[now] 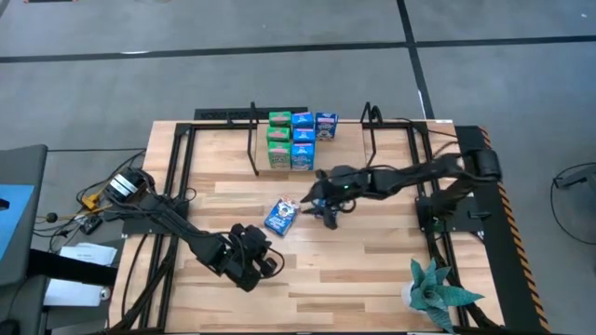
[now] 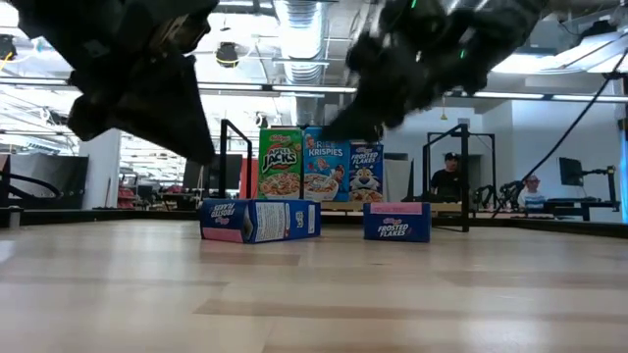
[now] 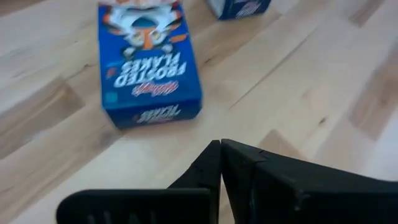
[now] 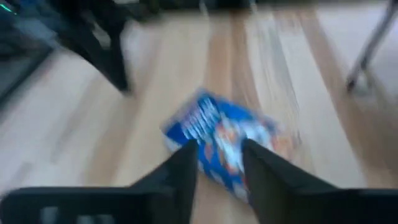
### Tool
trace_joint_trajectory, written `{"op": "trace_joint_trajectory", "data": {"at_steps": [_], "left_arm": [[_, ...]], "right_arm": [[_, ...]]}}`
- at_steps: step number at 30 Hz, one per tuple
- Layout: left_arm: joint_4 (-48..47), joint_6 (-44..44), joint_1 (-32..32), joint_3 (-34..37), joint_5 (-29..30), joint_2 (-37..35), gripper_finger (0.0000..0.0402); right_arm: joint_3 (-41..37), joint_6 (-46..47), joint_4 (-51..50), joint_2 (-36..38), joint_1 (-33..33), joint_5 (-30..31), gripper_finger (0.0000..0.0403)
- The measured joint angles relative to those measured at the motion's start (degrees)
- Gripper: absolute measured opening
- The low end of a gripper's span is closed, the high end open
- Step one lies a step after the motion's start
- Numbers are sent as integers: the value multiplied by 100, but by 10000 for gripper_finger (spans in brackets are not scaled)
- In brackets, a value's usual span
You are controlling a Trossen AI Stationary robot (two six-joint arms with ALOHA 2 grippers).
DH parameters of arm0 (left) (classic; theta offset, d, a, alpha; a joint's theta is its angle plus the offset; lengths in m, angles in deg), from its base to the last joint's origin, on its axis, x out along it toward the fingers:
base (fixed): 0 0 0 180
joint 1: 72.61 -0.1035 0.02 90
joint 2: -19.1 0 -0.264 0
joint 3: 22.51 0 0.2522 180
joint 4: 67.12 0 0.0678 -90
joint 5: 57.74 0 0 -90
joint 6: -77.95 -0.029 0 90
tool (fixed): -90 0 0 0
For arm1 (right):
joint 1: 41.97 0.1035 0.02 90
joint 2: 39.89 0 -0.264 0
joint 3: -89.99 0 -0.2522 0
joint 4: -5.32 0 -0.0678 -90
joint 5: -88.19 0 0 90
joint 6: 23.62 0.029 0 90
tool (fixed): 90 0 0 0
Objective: Stack cereal on shelf
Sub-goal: Put the left blue cereal box on the shelf aligned with the blue cereal box
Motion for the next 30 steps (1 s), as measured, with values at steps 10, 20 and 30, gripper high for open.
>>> {"op": "trace_joint_trajectory", "data": {"at_steps": [10,20,30], "left_arm": [[-93,28,17,0,-85,6,0],[-315,-3,22,0,-142,10,0],[-826,351,22,2,45,10,0]], "right_arm": [[244,-73,189,-886,-10,140,21],[315,71,199,-1224,-14,689,8],[323,424,-337,-1201,386,741,23]]}}
